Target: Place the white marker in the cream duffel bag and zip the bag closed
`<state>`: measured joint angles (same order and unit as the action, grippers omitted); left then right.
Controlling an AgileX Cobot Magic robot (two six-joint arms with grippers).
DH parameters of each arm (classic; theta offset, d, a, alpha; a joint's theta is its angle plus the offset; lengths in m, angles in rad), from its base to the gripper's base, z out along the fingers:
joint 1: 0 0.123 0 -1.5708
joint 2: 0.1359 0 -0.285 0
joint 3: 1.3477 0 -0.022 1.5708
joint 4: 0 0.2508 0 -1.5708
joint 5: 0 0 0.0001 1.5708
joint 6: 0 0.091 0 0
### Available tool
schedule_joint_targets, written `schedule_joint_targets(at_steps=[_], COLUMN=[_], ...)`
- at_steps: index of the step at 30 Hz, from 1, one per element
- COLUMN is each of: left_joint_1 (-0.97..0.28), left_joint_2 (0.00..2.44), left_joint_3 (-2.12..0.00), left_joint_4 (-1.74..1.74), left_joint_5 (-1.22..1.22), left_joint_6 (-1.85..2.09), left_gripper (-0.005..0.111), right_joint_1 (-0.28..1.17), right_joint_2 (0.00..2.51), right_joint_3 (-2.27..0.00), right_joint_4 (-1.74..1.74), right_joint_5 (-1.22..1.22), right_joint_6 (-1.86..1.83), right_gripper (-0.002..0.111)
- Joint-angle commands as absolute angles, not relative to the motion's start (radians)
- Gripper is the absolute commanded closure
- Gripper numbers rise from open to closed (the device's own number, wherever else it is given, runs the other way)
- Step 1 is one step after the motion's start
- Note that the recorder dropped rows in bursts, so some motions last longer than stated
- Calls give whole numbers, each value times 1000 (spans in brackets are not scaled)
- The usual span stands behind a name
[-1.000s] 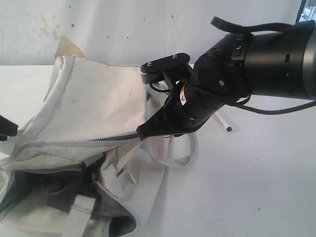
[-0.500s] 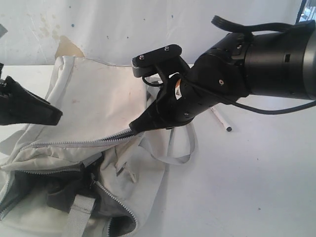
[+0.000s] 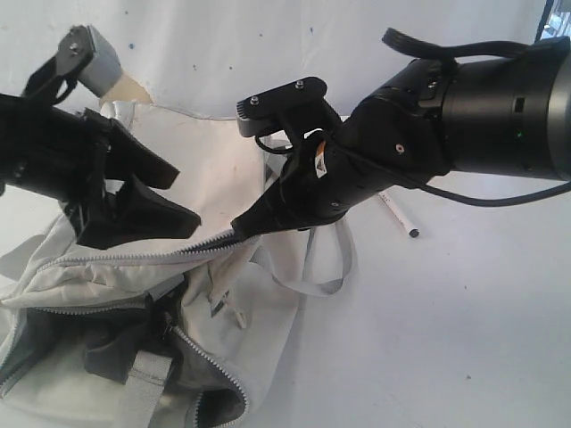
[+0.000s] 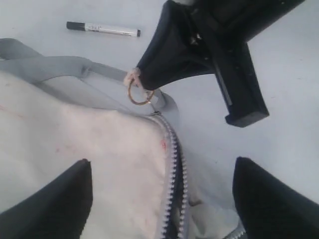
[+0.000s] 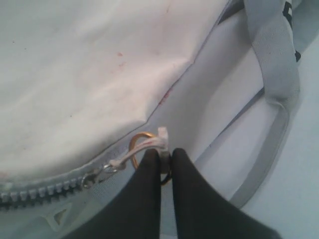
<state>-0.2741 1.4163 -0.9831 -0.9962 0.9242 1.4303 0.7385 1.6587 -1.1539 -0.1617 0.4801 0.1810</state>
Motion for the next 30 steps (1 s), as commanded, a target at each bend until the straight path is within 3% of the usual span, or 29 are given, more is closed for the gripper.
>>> schedule_joint_targets(at_steps=[1, 5, 11, 12, 16, 17, 19, 20, 24, 30], left_joint_1=[-327, -383, -391, -391, -391, -391, -391, -391, -391, -391], left_joint_2=[1474, 1536, 1562, 1562, 1564, 1564, 1564, 1564, 1564, 1547], left_joint_3=[-987, -987, -987, -987, -987, -987, -987, -987, -987, -987], left_joint_4=[-1017, -1009, -925, -909, -854, -860, -862, -863, -867, -867], left_joint_5=[872, 833, 818, 822, 824, 815, 797, 796, 815, 833], left_joint_6=[1438, 1439, 1439, 1439, 1409, 1406, 1401, 1401, 1394, 1349], left_gripper=[18, 23, 54, 55, 33, 34, 46, 62, 104, 107], right_joint_1=[726, 726, 726, 726, 726, 726, 726, 726, 726, 726], right_joint_2=[1647, 1647, 1647, 1647, 1647, 1647, 1647, 1647, 1647, 1651], right_joint_3=[-1148, -1148, -1148, -1148, -1148, -1148, -1148, -1148, -1148, -1144], right_joint_4=[-176, -176, -176, -176, -176, -176, -176, -176, -176, -214], right_joint_5=[464, 463, 463, 461, 438, 438, 438, 438, 439, 432], right_joint_6=[175, 175, 175, 175, 178, 178, 178, 178, 176, 178], right_gripper=[108, 108, 108, 108, 108, 108, 108, 108, 108, 108])
